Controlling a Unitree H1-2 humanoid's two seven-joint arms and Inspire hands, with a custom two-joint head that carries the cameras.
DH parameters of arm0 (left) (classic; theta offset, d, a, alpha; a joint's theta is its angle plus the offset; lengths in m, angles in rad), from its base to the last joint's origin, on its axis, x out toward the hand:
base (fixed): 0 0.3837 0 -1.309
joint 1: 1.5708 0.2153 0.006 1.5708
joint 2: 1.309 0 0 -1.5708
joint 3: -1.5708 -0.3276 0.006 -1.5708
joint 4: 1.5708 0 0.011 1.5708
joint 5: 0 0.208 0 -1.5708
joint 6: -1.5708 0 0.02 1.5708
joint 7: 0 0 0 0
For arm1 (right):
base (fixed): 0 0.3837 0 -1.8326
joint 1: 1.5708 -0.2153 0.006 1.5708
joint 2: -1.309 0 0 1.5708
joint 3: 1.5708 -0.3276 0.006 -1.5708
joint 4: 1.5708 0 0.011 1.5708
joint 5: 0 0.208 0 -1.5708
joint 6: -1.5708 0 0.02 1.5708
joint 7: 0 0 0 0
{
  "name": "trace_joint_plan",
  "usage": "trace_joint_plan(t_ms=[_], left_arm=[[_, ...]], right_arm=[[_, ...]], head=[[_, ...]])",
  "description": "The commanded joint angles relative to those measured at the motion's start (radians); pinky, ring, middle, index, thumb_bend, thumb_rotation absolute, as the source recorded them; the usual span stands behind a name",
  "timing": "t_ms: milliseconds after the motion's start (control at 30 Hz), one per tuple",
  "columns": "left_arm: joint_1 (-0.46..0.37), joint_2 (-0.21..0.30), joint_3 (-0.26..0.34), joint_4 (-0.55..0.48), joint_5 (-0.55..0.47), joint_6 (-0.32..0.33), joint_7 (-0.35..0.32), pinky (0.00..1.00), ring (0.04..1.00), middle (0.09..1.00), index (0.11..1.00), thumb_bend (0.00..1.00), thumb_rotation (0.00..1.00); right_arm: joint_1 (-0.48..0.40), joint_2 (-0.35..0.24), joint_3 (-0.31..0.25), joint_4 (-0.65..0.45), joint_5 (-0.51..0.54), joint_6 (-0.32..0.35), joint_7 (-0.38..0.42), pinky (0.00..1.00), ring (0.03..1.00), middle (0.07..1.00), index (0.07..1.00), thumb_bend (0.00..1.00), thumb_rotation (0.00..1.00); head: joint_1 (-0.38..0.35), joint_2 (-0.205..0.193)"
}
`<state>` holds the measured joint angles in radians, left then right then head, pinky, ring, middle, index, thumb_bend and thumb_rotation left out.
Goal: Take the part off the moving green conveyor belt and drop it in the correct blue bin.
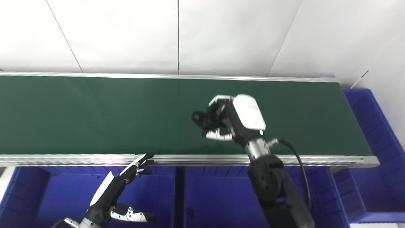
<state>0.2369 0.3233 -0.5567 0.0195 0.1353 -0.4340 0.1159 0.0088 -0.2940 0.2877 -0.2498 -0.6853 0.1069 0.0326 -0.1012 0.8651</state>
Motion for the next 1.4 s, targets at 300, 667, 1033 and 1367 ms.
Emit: trace_joint_plan(t_ms=[300, 667, 1033, 1367], left_arm=[[0.02, -0.007, 0.041, -0.054, -0.026, -0.036, -0.049, 0.78, 0.883, 0.936, 0.903, 0.78, 0.31], [0.027, -0.02, 0.084, -0.07, -0.033, -0.036, -0.095, 0.76, 0.869, 0.925, 0.897, 0.78, 0.3], [0.035, -0.024, 0.103, -0.081, -0.027, -0.036, -0.116, 0.76, 0.872, 0.927, 0.897, 0.79, 0.32], [0.044, -0.034, 0.114, -0.086, -0.027, -0.036, -0.128, 0.75, 0.865, 0.924, 0.893, 0.78, 0.31]], right_arm=[[0.181, -0.038, 0.042, -0.078, -0.011, -0.067, 0.056, 0.39, 0.422, 0.537, 0.474, 0.51, 0.0], [0.2, -0.036, 0.075, 0.026, -0.065, -0.021, 0.092, 0.34, 0.407, 0.52, 0.501, 0.51, 0.0], [0.187, -0.03, 0.083, 0.095, -0.149, 0.029, 0.121, 0.53, 0.623, 0.681, 0.505, 0.5, 0.09], [0.234, -0.028, 0.046, 0.001, -0.121, 0.051, 0.167, 0.81, 0.905, 0.904, 0.825, 0.65, 0.33]], head=[[-0.005, 0.024], [-0.009, 0.052], [-0.007, 0.061], [-0.001, 0.064]])
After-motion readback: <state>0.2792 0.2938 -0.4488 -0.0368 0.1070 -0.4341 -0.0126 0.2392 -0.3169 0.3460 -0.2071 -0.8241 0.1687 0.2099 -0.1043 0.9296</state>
